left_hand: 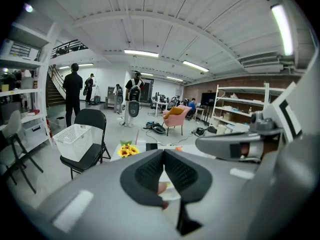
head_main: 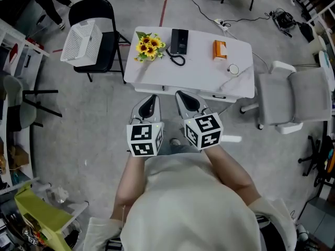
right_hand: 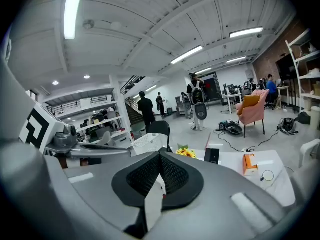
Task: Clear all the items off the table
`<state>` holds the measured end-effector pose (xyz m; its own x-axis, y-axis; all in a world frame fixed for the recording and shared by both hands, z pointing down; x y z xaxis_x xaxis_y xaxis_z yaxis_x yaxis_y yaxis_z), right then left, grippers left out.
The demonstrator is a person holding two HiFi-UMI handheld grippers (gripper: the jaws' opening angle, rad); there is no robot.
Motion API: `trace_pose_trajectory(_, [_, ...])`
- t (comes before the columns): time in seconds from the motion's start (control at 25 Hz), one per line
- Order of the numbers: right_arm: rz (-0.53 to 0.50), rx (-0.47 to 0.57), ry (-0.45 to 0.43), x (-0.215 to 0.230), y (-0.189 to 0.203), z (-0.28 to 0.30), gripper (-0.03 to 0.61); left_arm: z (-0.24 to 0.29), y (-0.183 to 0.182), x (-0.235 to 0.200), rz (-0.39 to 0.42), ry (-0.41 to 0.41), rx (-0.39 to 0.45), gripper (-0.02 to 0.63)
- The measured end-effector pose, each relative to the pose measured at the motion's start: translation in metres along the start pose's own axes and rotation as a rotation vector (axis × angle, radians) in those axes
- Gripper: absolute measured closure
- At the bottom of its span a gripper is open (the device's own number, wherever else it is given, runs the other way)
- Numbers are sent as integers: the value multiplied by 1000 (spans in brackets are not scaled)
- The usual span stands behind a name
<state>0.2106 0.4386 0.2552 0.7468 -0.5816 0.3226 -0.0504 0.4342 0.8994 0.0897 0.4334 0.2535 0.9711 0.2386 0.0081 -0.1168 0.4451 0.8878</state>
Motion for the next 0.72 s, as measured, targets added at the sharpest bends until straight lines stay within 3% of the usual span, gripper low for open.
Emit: trace_pose_trajectory(0.72, [28, -117, 54, 38, -3, 139, 581, 115, -16, -97, 8, 23, -65, 604])
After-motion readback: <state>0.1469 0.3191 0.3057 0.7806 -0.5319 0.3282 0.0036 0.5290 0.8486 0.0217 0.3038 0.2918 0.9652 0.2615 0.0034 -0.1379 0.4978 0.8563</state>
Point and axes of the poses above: the fingertips, and each gripper's own axes: z forward along the fingers, x to its right, y out of its underside, the point moved 5 cm from there along -z, backward along the fingers, and after that the axes turned 14 degrees about -y, right-handed, at the moved point
